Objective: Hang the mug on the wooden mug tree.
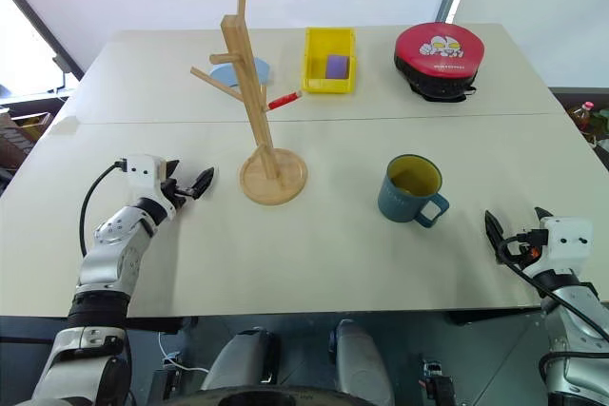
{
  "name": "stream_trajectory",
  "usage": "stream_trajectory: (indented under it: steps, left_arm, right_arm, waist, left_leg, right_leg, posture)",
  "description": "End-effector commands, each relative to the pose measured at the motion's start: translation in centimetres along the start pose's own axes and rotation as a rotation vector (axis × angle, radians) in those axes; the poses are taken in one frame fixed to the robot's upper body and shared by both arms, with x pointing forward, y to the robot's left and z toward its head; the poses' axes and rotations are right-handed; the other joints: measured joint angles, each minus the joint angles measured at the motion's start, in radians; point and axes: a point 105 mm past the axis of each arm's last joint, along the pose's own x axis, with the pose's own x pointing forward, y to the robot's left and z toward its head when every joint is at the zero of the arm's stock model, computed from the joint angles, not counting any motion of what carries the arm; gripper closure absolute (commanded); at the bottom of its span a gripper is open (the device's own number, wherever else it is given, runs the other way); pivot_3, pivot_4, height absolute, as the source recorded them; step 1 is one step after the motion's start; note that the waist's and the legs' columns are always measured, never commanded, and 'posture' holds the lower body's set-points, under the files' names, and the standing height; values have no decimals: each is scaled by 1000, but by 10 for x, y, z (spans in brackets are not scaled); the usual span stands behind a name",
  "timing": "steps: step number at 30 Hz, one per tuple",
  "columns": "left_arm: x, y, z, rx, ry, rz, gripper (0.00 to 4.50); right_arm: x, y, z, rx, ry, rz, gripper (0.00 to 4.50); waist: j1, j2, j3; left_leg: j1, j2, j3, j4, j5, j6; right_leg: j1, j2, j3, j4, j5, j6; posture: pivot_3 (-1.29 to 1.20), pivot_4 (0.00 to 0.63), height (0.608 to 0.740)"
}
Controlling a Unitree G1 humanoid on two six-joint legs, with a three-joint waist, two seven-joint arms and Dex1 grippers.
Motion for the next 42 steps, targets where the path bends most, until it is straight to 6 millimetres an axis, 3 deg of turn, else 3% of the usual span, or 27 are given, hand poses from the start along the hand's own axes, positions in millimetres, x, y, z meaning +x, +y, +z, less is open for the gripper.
stream_trajectory:
  steps: [1, 5, 9, 14, 17, 20, 24, 37, 42]
  left_arm:
    - [-12, 2, 18, 26, -75, -53, 0]
    - [-30, -8, 14, 3, -44, -209, 0]
    - [-47, -44, 15, 17, -10, -478, 0]
    - [-56, -91, 16, 33, 7, -716, 0]
    - [-57, -119, 18, 63, -6, -820, 0]
    - [-56, -146, 25, 99, -53, -899, 0]
    - [-54, -167, 37, 89, -110, -947, 0]
    - [-48, -188, 65, 90, -200, -1027, 0]
    - [-55, -197, 59, 107, -165, -1103, 0]
  right_arm:
    - [0, 9, 13, -35, -32, 50, 54]
    - [-8, 17, 13, -46, -11, 107, 54]
    - [-21, 32, 11, -34, 16, 205, 54]
    - [-37, 72, 1, -16, 66, 378, 54]
    - [-33, 86, 8, 3, 20, 377, 54]
    - [-21, 86, 17, 42, -54, 278, 54]
    - [-14, 84, 18, 80, -82, 202, 54]
    - [-5, 79, 17, 120, -111, 108, 54]
    - [-1, 82, 17, 150, -112, 91, 54]
  waist:
    - [2, 0, 0]
    - [4, 0, 0]
    - [7, 1, 0]
    - [5, 1, -1]
    - [2, 1, -1]
    - [2, 1, -1]
    - [6, 2, -1]
    - [3, 2, -1]
    - [4, 2, -1]
  left_leg:
    - [0, 0, 0, 0, 0, 0]
    - [0, 0, 0, 1, 0, 0]
    - [0, 0, 0, 1, 0, 0]
    - [0, 0, -1, 1, 0, 0]
    - [0, 0, 0, 1, 0, 0]
    - [0, 1, 0, 2, 0, 0]
    - [0, 0, 0, 2, 0, 0]
    - [1, 0, -1, 3, 0, 0]
    - [0, 0, -1, 3, 0, 0]
  right_leg:
    - [0, 0, 0, 0, 0, 0]
    - [0, 0, 0, 0, 0, 0]
    - [1, -1, 0, 0, 0, -1]
    - [2, -1, 0, -1, -1, -1]
    - [2, -1, 0, -1, -1, -1]
    - [3, -1, 0, -1, -1, -1]
    - [3, 0, 0, -1, -1, -1]
    - [3, 2, 0, -1, -1, -1]
    - [3, 2, 0, -1, -1, 0]
  posture:
    - [0, 150, 740]
    - [0, 150, 740]
    - [0, 150, 740]
    - [0, 150, 740]
    - [0, 150, 740]
    - [0, 150, 740]
    - [0, 150, 740]
    - [0, 150, 740]
    - [0, 150, 740]
